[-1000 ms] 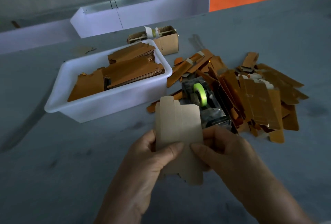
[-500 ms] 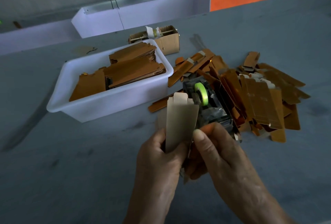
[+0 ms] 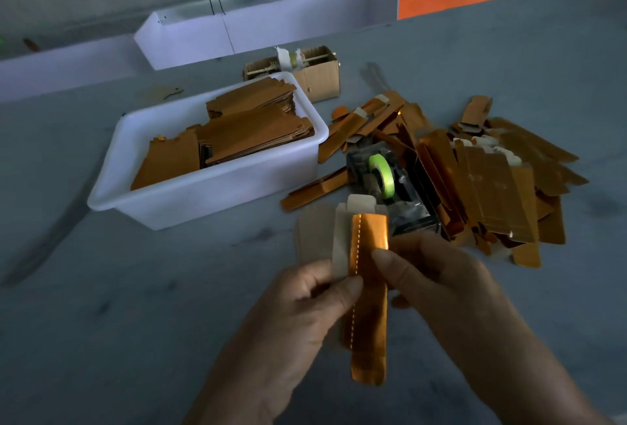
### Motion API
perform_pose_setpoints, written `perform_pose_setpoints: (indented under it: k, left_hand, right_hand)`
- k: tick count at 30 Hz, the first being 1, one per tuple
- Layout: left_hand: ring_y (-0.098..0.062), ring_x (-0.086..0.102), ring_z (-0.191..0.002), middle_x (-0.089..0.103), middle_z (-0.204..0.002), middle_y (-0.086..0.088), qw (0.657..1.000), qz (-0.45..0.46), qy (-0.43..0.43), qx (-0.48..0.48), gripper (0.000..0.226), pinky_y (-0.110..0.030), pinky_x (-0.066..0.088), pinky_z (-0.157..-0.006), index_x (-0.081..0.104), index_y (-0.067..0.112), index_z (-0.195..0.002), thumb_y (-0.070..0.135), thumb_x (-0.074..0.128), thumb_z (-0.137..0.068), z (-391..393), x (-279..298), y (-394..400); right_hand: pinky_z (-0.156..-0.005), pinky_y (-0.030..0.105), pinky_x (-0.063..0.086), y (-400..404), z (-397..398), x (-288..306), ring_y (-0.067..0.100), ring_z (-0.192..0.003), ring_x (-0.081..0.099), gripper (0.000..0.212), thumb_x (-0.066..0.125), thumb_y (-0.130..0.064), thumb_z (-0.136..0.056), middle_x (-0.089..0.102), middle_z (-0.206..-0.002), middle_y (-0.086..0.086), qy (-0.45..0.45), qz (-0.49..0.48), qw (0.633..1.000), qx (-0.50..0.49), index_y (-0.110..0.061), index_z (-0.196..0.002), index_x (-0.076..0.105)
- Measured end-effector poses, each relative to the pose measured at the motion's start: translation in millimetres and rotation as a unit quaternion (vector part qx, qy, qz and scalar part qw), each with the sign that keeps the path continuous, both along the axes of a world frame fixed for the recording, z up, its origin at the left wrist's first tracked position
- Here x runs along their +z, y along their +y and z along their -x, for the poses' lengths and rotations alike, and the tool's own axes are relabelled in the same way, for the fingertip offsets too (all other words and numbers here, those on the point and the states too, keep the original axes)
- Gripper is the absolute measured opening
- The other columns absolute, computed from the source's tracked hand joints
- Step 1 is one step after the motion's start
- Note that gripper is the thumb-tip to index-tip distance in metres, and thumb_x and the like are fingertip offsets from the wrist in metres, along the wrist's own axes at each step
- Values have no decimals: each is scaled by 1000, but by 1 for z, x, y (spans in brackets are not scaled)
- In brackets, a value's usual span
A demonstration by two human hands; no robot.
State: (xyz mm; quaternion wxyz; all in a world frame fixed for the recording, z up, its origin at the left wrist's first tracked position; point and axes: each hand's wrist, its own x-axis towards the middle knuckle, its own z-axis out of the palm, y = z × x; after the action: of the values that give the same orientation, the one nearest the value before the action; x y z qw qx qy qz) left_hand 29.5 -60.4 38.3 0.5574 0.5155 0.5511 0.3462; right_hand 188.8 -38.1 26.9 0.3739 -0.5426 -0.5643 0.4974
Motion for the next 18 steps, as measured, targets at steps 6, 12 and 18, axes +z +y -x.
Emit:
perform_pose_setpoints:
  k: [6,12,18]
  left_hand:
    - [1,62,-58,69,-65,10,999,30,-12,24,12,-10,43,-52,75,26,-80,35,70,-73,-7,-1,-1]
    - [-10,68,-68,72,-74,2,981,-88,41,170,10,-21,52,-58,70,31,-79,25,77,-76,-16,-10,0]
    - [-4,62,-69,64,-72,8,912,-265,207,233,16,-20,50,-59,75,32,-78,16,76,-79,-31,-15,-5]
  right_hand:
    - [-76,31,55,-1,7,-3,14,-80,69,24,63,-36,-64,73,-81,1,160,65,985,3,-28,-84,74]
    - [-74,35,57,1,8,-2,19,-78,70,22,65,-32,-70,73,-80,3,161,65,984,-33,-22,-87,72]
    - [-57,20,54,1,10,-1,18,-71,70,13,66,-15,-78,73,-78,8,211,93,971,-62,-12,-89,72]
